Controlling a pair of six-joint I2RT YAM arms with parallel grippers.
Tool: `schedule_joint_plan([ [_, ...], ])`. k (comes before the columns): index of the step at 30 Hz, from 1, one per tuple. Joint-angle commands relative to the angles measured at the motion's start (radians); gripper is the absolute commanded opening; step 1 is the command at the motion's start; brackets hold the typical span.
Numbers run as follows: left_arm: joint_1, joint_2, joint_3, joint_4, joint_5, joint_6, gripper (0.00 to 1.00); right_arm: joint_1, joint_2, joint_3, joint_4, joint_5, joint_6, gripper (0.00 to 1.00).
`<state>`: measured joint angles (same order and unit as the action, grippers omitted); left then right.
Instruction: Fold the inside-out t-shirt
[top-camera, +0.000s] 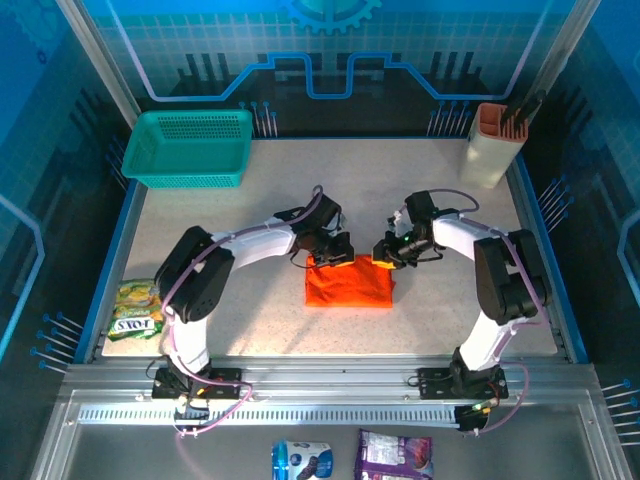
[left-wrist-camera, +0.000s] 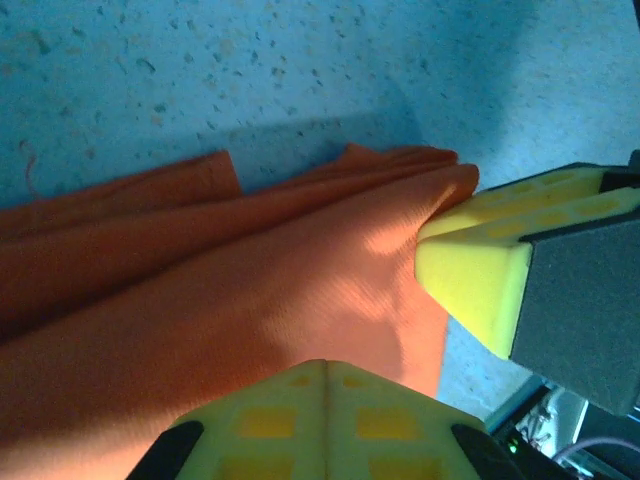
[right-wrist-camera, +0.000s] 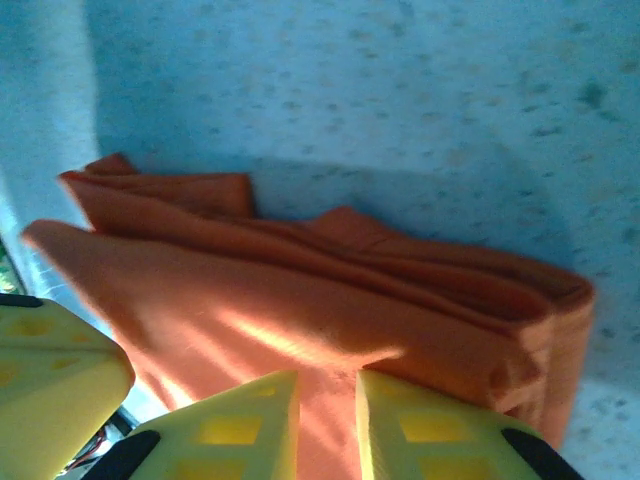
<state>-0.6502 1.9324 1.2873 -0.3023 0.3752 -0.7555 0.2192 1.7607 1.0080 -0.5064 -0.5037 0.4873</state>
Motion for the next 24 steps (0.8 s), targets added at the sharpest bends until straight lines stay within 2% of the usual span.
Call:
schedule_joint_plan([
  [1,0.0,0.063,0.06,-0.039,-0.036,0.033,0.07,-0.027,0.021,0.002,-0.007,0.109,-0.028,0.21],
  [4,-0.002,0.127,0.112,-0.118,-0.112,0.053,0.06,-0.024,-0.008,0.0,-0.01,0.115,-0.02,0.21],
  [7,-0.002,0.163,0.135,-0.12,-0.106,0.056,0.06,-0.002,-0.069,0.003,-0.024,0.093,-0.015,0.21],
  [12,-0.001,0.07,0.086,-0.051,-0.081,0.052,0.06,0.046,-0.127,-0.003,0.026,-0.056,0.019,0.23],
  [20,0.059,-0.071,0.028,-0.166,-0.227,0.083,0.08,0.146,-0.026,0.039,0.177,-0.175,0.114,0.23],
  [24,0.106,-0.066,-0.026,-0.165,-0.224,0.093,0.08,0.154,0.052,0.061,0.205,-0.169,0.126,0.23],
])
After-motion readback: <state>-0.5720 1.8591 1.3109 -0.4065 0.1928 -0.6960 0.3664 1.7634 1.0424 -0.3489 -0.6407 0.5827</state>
